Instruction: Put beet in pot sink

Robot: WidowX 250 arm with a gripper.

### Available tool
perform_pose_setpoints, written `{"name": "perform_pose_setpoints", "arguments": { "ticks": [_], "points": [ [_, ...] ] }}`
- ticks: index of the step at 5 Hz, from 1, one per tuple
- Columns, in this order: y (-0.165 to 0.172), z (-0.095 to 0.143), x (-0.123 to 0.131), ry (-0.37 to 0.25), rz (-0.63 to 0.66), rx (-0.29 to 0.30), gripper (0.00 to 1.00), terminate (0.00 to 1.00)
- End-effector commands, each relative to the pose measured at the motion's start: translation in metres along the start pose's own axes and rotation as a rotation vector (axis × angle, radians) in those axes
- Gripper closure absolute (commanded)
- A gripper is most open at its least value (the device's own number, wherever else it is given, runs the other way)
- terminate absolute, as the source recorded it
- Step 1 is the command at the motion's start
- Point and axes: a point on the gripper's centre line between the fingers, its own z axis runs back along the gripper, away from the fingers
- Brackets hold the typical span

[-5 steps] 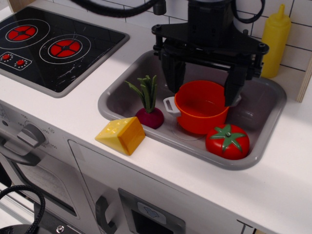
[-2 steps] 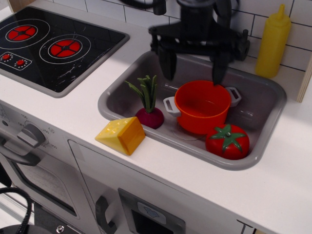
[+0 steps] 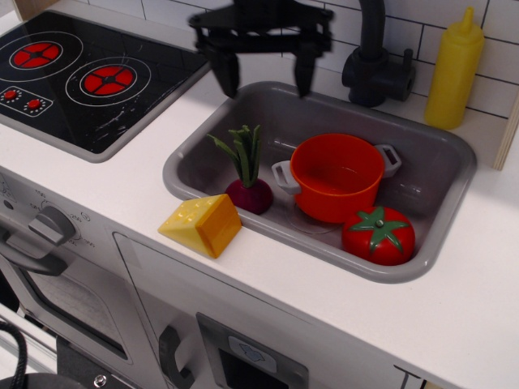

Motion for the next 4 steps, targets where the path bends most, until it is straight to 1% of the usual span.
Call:
{"name": "perform_pose_setpoints", "arguments": {
  "ticks": [1,2,3,4],
  "points": [
    [0.014,-0.025,0.009,0.001,-0.016,0.031,0.0,0.0],
    [0.016,-0.039,0.007,-0.012,-0.012,0.027,0.0,0.0],
    [0.018,-0.055,0.006,-0.003,0.005,0.042,0.0,0.0],
    [0.019,-0.067,0.004,-0.002,0.013,0.091,0.0,0.0]
  ]
}}
